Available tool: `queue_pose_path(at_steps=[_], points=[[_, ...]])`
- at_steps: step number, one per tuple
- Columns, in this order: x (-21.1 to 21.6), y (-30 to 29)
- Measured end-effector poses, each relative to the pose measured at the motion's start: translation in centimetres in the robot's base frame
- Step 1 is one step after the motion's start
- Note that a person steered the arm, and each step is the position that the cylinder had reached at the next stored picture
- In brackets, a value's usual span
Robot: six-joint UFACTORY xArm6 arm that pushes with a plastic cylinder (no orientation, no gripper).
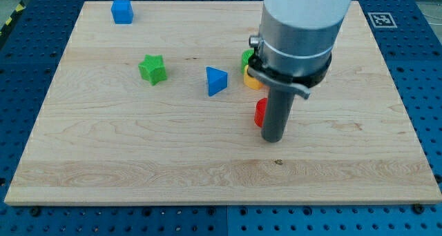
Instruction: Push red circle into the red star and yellow heart
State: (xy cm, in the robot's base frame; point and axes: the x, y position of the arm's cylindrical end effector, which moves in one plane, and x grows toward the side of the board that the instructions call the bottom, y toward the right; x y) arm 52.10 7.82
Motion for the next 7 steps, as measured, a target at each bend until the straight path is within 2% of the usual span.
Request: queue_pose_path(at_steps=[2,4,5,7], points=[[-1.9,2.1],[4.8,-1.1],[-1.0,-1.3],[-1.9,-1.2]])
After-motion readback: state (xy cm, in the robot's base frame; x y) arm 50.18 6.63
